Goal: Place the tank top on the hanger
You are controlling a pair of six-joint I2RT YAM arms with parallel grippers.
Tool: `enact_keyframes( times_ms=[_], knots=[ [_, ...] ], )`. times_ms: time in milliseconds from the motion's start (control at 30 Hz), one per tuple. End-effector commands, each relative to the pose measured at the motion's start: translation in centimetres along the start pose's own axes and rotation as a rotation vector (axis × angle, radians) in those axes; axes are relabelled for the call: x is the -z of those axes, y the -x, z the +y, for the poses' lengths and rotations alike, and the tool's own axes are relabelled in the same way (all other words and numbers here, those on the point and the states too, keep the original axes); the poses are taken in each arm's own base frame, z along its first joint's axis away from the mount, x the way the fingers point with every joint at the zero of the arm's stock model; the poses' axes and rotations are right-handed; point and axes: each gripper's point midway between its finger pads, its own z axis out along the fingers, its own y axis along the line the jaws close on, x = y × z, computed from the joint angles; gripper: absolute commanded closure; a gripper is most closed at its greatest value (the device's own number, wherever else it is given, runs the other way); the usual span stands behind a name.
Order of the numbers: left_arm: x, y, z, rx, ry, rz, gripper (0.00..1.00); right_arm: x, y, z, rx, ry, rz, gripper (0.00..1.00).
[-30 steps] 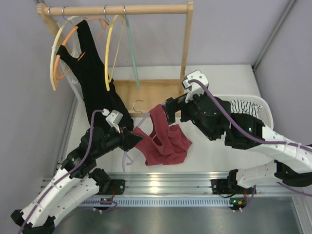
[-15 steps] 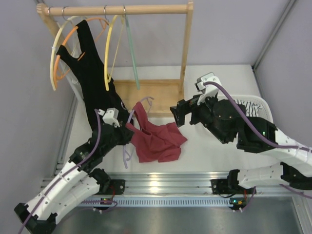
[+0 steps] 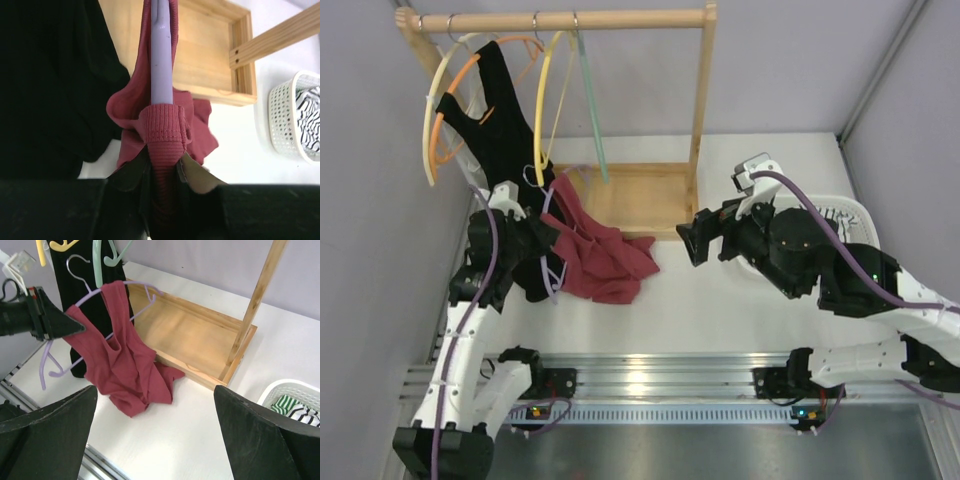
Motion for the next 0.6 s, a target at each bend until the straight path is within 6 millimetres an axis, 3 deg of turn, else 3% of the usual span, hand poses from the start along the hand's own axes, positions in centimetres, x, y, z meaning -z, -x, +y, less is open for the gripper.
enact_keyframes(
  times_ms=[0, 200, 233, 400, 500, 567],
  knots=[
    [1.7, 6.9, -2.8, -0.103, -0.136, -0.167, 1.00, 0.4, 0.3, -0.1, -0.012, 0.005, -0.002, 0.00],
    [2.7, 11.1, -2.1, -0.146, -0.098, -0.187, 1.00, 0.4, 0.6, 0.0, 0.001, 0.007, 0.002, 0.00],
    [3.3, 12.4, -2.5, -0.171, -0.090, -0.207, 1.00, 0.5, 0.8, 0.0, -0.001, 0.008, 0.000, 0.00],
    [4.1, 14.8, -3.6, -0.205, -0.086, -0.208, 1.00, 0.2, 0.7, 0.2, 0.018, 0.007, 0.011, 0.00],
    [5.5, 17.6, -5.0, -0.250, -0.088, -0.256, 1.00, 0.1, 0.8, 0.3, 0.022, 0.009, 0.010, 0.00],
    [5.3, 18.1, -4.6, -0.255, -0.056, -0.233, 1.00, 0.0, 0.9, 0.5, 0.024, 0.010, 0.011, 0.00]
  ],
)
